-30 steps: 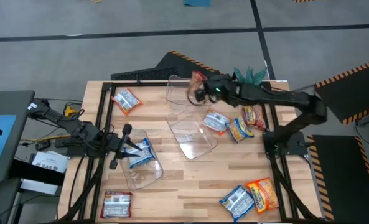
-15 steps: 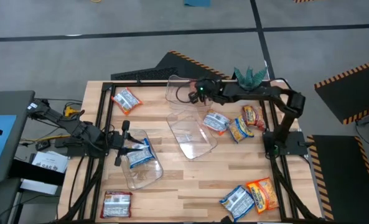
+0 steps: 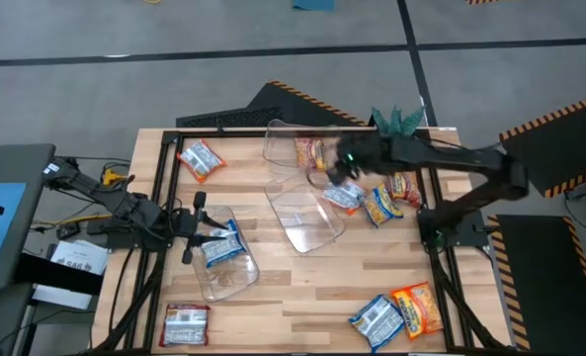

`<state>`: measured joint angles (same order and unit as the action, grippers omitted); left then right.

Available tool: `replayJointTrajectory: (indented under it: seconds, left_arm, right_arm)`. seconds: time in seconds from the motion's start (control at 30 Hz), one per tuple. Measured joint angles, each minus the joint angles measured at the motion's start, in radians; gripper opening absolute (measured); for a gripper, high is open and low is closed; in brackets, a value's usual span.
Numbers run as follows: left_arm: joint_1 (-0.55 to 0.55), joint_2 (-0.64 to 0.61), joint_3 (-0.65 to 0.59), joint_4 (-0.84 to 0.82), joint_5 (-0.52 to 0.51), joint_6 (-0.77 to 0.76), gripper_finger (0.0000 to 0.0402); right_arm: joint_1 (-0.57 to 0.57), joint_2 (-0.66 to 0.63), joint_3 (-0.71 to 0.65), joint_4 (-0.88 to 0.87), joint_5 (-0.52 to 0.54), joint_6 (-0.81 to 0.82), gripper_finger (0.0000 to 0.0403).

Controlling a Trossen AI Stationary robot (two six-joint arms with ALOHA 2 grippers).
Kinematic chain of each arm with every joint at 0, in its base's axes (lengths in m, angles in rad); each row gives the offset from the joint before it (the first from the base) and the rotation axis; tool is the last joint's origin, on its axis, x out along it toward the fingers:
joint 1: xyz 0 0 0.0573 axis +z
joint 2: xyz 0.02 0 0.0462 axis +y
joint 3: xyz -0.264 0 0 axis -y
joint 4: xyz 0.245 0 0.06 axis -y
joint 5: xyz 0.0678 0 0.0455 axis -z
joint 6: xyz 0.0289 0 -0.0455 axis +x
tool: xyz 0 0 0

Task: Sort Maruchan noodles
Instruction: Put the top red noodle pack into the top transparent bin

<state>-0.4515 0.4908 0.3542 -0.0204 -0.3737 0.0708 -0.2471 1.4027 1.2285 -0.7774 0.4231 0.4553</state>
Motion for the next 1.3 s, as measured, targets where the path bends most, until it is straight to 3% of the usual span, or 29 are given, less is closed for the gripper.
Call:
replayJointTrajectory:
  seconds: [0.2, 0.37, 0.57, 0.77, 1.07, 1.3]
  left_arm:
    - [0.000, 0.000, 0.000, 0.001, 0.000, -0.034, 0.0103]
    - [0.000, 0.000, 0.000, 0.002, 0.000, -0.046, 0.0103]
    - [0.000, 0.000, 0.000, 0.015, 0.000, -0.046, 0.0103]
    - [0.000, 0.000, 0.000, 0.017, 0.000, -0.015, 0.0103]
    - [0.000, 0.000, 0.000, 0.016, 0.000, -0.012, 0.0103]
    - [0.000, 0.000, 0.000, 0.011, 0.000, -0.013, 0.0103]
  right_arm:
    - [0.218, -0.103, -0.043, -0.327, -0.016, 0.248, 0.0227]
    - [0.403, -0.130, -0.177, -0.446, -0.029, 0.532, 0.0222]
    - [0.440, -0.107, -0.389, -0.547, -0.003, 0.822, 0.0216]
    - [0.354, -0.105, -0.496, -0.526, 0.048, 0.810, 0.0209]
    - [0.175, -0.105, -0.555, -0.358, 0.075, 0.570, 0.0182]
    - [0.027, -0.105, -0.567, -0.355, 0.052, 0.358, 0.0160]
